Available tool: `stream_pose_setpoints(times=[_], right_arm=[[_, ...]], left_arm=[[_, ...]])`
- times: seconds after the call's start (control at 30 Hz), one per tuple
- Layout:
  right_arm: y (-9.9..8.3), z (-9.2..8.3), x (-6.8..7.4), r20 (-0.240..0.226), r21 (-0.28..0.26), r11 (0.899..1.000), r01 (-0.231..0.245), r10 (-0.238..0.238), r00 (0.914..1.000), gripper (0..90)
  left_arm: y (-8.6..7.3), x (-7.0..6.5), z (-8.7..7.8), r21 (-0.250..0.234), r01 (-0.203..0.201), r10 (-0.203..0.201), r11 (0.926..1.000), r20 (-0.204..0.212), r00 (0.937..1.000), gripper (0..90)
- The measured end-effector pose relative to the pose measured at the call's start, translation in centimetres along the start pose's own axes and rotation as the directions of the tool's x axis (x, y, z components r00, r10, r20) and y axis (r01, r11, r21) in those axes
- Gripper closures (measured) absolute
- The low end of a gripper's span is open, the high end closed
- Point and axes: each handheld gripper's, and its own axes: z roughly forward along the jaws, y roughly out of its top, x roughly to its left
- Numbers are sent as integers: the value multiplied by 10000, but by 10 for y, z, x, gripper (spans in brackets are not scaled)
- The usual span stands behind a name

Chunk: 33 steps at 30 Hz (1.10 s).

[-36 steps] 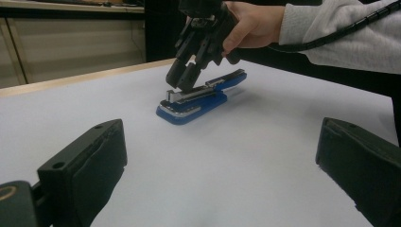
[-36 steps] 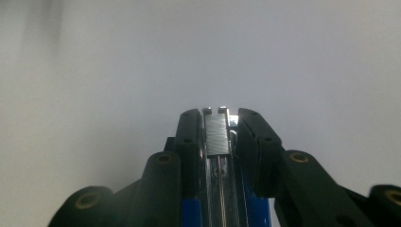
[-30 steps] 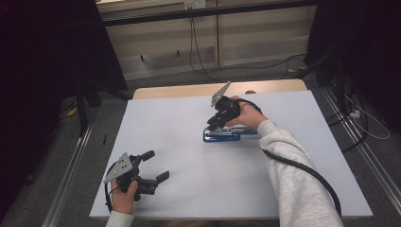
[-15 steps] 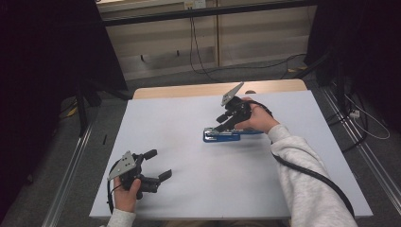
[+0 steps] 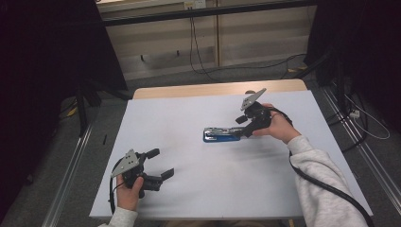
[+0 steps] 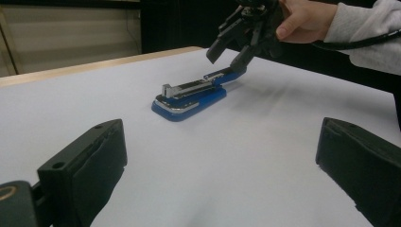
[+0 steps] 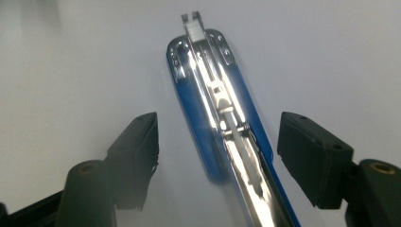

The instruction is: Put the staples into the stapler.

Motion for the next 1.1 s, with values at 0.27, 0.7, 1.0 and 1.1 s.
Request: stream_pose_setpoints(times=[0.27,0.7,1.0,1.1], right_arm=[[-21,-16,4,512,1,9995,-321,321,9982,249],[-45,-40,8,1763,-619,9925,-1054,1148,9776,166],[-65,-54,12,2648,-947,9762,-1952,2137,9403,176],[-69,-59,13,3011,-1113,9699,-2167,2408,9227,203]], left_arm=[[0,3,4,126,67,-66,9999,-97,9999,27],[6,8,22,554,469,-427,9974,-743,9963,27],[15,7,43,921,673,-595,9935,-856,9946,30],[16,8,53,1020,768,-666,9918,-998,9928,30]])
